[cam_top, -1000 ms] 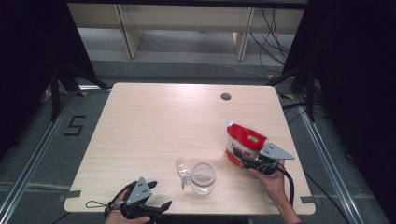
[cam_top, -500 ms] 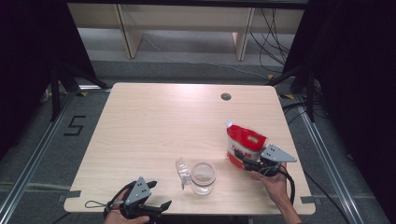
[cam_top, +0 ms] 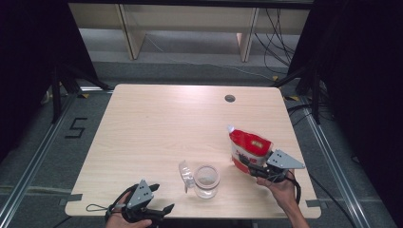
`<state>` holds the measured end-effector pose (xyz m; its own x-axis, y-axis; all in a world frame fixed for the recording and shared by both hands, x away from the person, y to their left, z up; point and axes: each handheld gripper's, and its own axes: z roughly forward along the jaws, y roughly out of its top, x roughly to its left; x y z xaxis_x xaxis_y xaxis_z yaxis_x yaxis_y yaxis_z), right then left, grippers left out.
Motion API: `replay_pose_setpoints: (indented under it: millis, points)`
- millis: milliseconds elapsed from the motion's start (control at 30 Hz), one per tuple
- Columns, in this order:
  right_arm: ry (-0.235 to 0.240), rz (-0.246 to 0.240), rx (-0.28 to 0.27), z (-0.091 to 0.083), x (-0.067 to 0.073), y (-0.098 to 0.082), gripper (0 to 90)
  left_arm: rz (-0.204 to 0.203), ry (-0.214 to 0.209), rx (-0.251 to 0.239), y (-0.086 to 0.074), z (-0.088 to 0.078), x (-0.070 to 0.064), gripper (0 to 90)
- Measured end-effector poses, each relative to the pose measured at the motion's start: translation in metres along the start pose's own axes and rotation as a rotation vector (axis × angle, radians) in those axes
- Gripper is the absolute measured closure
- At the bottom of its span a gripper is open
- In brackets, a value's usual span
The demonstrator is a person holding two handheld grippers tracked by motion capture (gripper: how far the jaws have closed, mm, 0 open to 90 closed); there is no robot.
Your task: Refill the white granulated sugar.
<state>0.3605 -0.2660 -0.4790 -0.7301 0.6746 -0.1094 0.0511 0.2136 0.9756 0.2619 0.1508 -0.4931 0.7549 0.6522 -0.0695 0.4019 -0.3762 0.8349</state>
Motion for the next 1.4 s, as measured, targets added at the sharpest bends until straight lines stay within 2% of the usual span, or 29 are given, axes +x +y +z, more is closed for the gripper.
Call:
replay_pose_setpoints:
  millis: [33,67,133,167,200,333,400,433,533,633,667,700,733,867,900,933,967,1033,1100,1133,1167,1200,1333,1400]
  points:
    - [0.024,-0.02,0.0,-0.004,0.002,0.003,47.7,0.001,0.0,0.0,0.0,0.0,0.0,17.4]
    - [0.017,-0.045,0.007,-0.005,0.002,0.004,47.7,0.0,-0.001,-0.001,0.0,0.0,0.0,17.4]
    - [0.013,-0.054,0.008,-0.007,0.004,0.005,47.8,0.004,-0.001,-0.001,0.0,0.0,0.0,17.4]
    - [0.012,-0.081,0.011,-0.011,0.008,0.007,47.8,0.027,0.008,0.026,0.0,-0.001,0.001,17.4]
    - [0.007,-0.093,0.008,-0.013,0.01,0.008,47.8,0.025,0.008,0.024,0.0,-0.001,0.001,17.4]
    - [0.017,-0.115,0.016,-0.018,0.015,0.011,47.9,0.024,0.008,0.024,0.0,-0.001,0.001,17.4]
    - [0.007,-0.134,0.021,-0.023,0.018,0.014,47.9,0.004,-0.002,-0.001,0.0,0.0,0.0,17.4]
    - [0.019,-0.16,0.031,-0.025,0.019,0.014,48.0,-0.02,0.005,0.011,0.0,0.0,0.0,17.4]
    - [0.025,-0.16,0.04,-0.028,0.022,0.015,48.0,-0.021,0.003,0.007,0.0,0.0,0.0,17.4]
    - [0.013,-0.225,0.041,-0.031,0.023,0.017,48.0,-0.022,0.001,0.004,0.0,0.001,0.0,17.4]
    - [0.013,-0.225,0.041,-0.031,0.023,0.017,48.0,-0.022,0.001,0.004,0.0,0.001,0.0,17.4]
    - [0.006,-0.248,0.042,-0.033,0.025,0.018,48.1,-0.031,0.0,0.0,-0.001,0.001,0.0,17.4]
    - [0.007,-0.26,0.044,-0.034,0.026,0.019,48.1,-0.001,0.01,0.029,-0.001,0.0,0.003,17.4]
    - [-0.004,-0.277,0.054,-0.038,0.029,0.021,48.2,-0.007,0.008,0.028,-0.001,0.0,0.002,17.4]
    - [0.006,-0.265,0.067,-0.04,0.032,0.021,48.2,-0.033,0.001,0.004,-0.001,0.002,-0.001,17.4]
    - [0.006,-0.265,0.067,-0.04,0.032,0.021,48.2,-0.033,0.001,0.004,-0.001,0.002,-0.001,17.4]
    - [0.001,-0.301,0.068,-0.042,0.035,0.022,48.3,-0.022,0.007,0.015,-0.001,0.001,0.0,17.3]
    - [0.009,-0.298,0.074,-0.044,0.036,0.022,48.3,-0.023,0.005,0.01,-0.001,0.002,0.0,17.4]
    - [0.0,-0.317,0.059,-0.045,0.036,0.022,48.3,-0.017,0.006,0.022,-0.001,0.001,0.002,17.4]
    - [0.003,-0.308,0.07,-0.046,0.038,0.022,48.3,-0.002,0.012,0.034,-0.001,0.0,0.003,17.3]
    - [-0.006,-0.319,0.074,-0.047,0.038,0.022,48.3,-0.007,0.007,0.029,0.0,0.0,0.003,17.4]
    - [0.006,-0.329,0.078,-0.047,0.038,0.023,48.3,-0.032,-0.007,0.009,-0.001,0.001,0.001,17.4]
    - [0.003,-0.334,0.084,-0.047,0.039,0.023,48.3,-0.039,0.0,0.004,-0.001,0.001,0.001,17.4]
    - [0.016,-0.351,0.086,-0.046,0.04,0.024,48.4,-0.033,0.0,0.01,-0.001,0.001,0.001,17.4]
